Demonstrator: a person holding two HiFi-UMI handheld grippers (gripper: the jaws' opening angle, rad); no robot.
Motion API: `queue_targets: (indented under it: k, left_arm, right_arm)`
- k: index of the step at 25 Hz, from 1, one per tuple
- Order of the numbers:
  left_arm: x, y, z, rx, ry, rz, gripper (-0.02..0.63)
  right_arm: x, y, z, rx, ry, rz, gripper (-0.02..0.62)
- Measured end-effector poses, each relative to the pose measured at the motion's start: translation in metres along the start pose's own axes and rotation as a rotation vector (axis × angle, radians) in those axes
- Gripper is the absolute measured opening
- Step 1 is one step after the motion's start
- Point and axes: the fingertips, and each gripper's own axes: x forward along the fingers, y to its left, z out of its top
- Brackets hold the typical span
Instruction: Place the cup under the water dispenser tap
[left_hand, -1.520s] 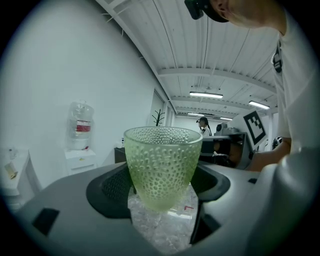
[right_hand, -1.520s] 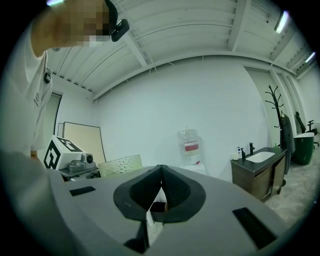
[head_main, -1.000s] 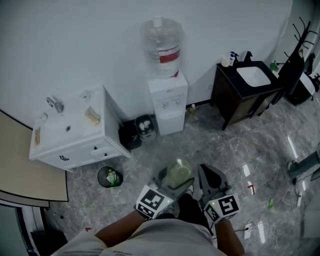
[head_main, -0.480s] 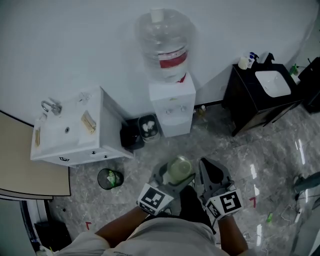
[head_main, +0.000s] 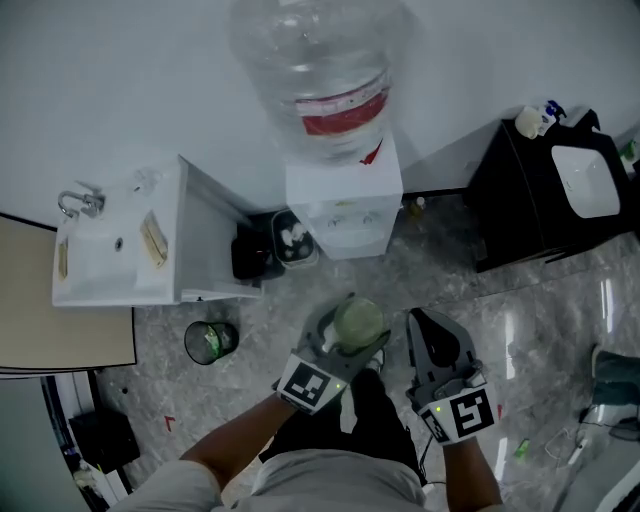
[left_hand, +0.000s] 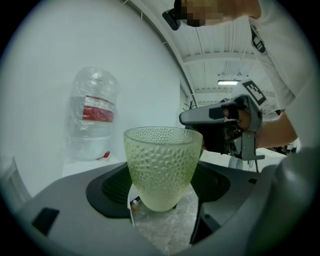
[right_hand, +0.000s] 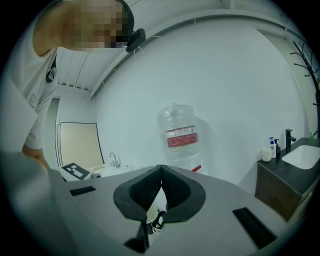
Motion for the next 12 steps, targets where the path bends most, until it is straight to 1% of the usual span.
queue_targets:
  k: [3, 5, 8, 12]
  left_arm:
    - [0.035, 0.029, -0.035, 0.018, 0.005, 0.004, 0.364]
    - [0.058, 0.049, -0.066, 0.022, 0.008, 0.005, 0.364]
    - [0.091, 0.077, -0.127, 0.018, 0.035, 0.003, 0.364]
    - [0.134, 0.118, -0.217, 0.050, 0.082, 0.005, 0.364]
  right_arm:
    - [0.026, -0.025, -0.023, 0.018, 0.007, -0.014, 0.015]
    - [0.043, -0.040, -0.043, 0.022, 0.002, -0.026, 0.015]
    - [0.068, -0.063, -0.083, 0.022, -0.003, -0.050, 0.015]
    - [0.103, -0.091, -0.148, 0.028, -0.002, -0.068, 0.015]
